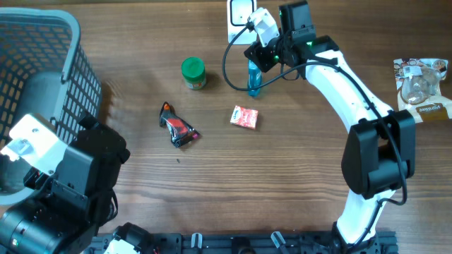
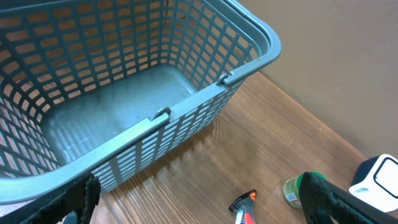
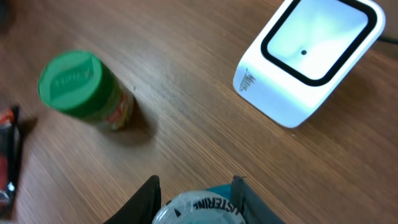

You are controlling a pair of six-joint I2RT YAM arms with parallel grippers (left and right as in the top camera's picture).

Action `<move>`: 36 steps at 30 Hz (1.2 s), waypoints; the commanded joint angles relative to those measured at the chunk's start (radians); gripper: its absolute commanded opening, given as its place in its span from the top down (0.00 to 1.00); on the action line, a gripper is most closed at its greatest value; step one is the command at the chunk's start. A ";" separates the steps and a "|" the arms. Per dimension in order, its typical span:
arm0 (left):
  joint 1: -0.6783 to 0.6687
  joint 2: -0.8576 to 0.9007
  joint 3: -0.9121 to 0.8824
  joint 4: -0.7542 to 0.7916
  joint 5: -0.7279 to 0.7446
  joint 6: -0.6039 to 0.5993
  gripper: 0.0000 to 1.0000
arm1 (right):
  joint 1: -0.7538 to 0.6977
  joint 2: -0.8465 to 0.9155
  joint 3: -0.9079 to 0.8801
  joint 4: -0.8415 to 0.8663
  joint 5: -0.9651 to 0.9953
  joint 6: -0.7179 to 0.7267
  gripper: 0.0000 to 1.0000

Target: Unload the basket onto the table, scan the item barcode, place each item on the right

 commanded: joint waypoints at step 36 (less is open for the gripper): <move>-0.001 0.006 -0.001 -0.052 -0.021 -0.006 0.00 | 0.004 -0.374 0.035 -0.462 0.040 -0.538 0.00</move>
